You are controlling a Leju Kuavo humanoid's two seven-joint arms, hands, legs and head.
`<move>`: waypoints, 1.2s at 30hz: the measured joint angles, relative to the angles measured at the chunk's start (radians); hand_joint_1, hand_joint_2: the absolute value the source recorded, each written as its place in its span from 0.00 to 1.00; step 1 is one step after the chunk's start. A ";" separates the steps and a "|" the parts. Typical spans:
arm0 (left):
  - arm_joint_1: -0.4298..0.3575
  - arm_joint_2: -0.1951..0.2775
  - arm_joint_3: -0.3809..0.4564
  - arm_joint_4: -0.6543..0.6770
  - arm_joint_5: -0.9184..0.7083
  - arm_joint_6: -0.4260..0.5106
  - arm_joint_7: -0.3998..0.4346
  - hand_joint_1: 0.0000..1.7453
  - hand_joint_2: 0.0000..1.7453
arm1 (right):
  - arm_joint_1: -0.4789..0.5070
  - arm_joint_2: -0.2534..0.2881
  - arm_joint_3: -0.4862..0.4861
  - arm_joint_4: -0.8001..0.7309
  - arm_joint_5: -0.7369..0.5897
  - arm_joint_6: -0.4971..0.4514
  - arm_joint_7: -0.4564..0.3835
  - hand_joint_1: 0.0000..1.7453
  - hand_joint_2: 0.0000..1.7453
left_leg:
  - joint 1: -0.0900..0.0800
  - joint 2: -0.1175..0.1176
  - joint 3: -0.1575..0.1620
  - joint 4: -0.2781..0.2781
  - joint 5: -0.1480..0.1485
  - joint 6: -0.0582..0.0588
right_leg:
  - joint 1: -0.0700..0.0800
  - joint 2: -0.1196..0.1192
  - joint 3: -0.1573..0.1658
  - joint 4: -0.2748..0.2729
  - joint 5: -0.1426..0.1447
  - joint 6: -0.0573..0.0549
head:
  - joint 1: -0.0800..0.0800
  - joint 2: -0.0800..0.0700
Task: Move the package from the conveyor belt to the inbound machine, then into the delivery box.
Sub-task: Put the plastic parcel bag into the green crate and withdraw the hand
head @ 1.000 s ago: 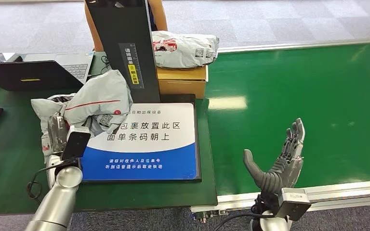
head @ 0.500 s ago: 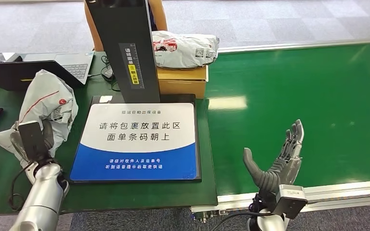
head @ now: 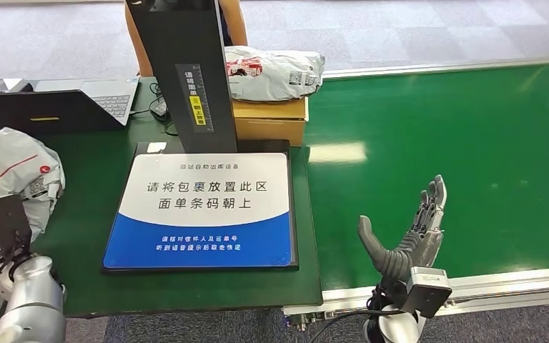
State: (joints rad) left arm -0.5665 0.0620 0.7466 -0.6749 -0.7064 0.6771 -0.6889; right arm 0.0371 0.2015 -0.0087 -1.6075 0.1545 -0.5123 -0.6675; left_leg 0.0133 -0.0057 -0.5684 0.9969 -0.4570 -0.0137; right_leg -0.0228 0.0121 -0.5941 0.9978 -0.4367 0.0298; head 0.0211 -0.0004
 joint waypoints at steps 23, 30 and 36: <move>0.094 -0.029 -0.349 -0.121 0.553 -0.466 0.109 0.00 0.00 | -0.006 0.009 -0.002 0.008 0.013 0.015 -0.001 0.00 1.00 | 0.000 0.000 0.001 0.000 0.000 0.000 | 0.000 -0.001 0.001 0.000 0.000 0.000 | 0.000 0.000; 0.232 -0.035 -0.533 -0.351 0.720 -0.780 0.131 0.00 1.00 | 0.004 0.010 -0.015 0.007 0.016 0.045 -0.018 0.00 1.00 | 0.000 0.000 0.000 0.000 0.000 0.000 | 0.000 0.000 0.001 0.000 0.000 0.000 | 0.000 0.000; 0.333 -0.053 -0.659 -0.550 0.692 -0.787 0.140 0.00 1.00 | 0.004 0.017 -0.018 0.007 0.031 0.072 -0.015 0.00 1.00 | 0.000 0.000 0.000 0.000 0.000 0.000 | 0.000 0.000 0.001 0.000 0.000 0.000 | 0.000 0.000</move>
State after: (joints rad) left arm -0.2331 0.0089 0.0876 -1.2251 -0.0146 -0.1095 -0.5493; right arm 0.0416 0.2190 -0.0266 -1.6003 0.1854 -0.4404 -0.6822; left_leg 0.0129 -0.0059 -0.5680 0.9973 -0.4573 -0.0136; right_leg -0.0232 0.0118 -0.5933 0.9975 -0.4366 0.0298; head 0.0213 -0.0004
